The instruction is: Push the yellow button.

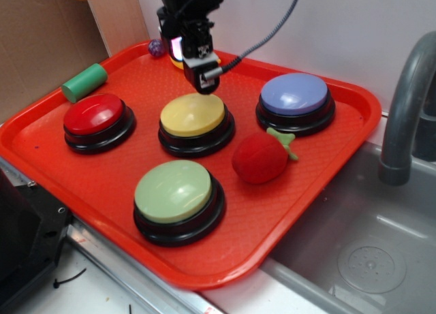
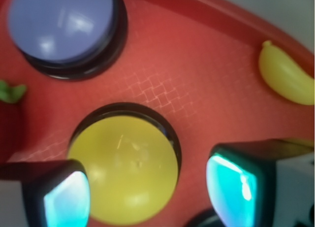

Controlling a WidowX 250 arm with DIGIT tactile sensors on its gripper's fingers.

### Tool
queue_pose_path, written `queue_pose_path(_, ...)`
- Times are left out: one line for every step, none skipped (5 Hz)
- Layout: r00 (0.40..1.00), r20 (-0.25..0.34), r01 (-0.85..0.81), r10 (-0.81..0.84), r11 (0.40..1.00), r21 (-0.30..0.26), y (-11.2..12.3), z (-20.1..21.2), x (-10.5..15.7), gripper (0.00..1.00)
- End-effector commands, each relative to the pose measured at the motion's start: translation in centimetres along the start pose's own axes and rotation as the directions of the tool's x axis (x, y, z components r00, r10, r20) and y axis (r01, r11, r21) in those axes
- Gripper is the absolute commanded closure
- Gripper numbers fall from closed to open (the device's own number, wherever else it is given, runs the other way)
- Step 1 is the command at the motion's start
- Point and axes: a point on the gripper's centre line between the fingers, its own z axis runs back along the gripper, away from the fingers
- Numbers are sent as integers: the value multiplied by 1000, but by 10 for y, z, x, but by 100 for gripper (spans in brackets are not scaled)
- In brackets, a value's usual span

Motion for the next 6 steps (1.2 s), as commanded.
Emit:
queue_pose_path(1000, 8, 18, -18, 1000, 5, -9, -16, -14, 0)
queue_pose_path(999, 31, 11, -11, 1000, 7, -8, -4, -13, 0)
queue_pose_path(995, 68, 67, -67, 998, 7, -8, 10, -12, 0)
queue_pose_path(995, 85, 51, -51, 999, -1, -5, 31, -9, 0)
queue_pose_path(993, 105, 52, -48, 998, -31, -1, 40, -10, 0)
queue_pose_path(993, 111, 37, -33, 999, -31, 1, 46, -11, 0)
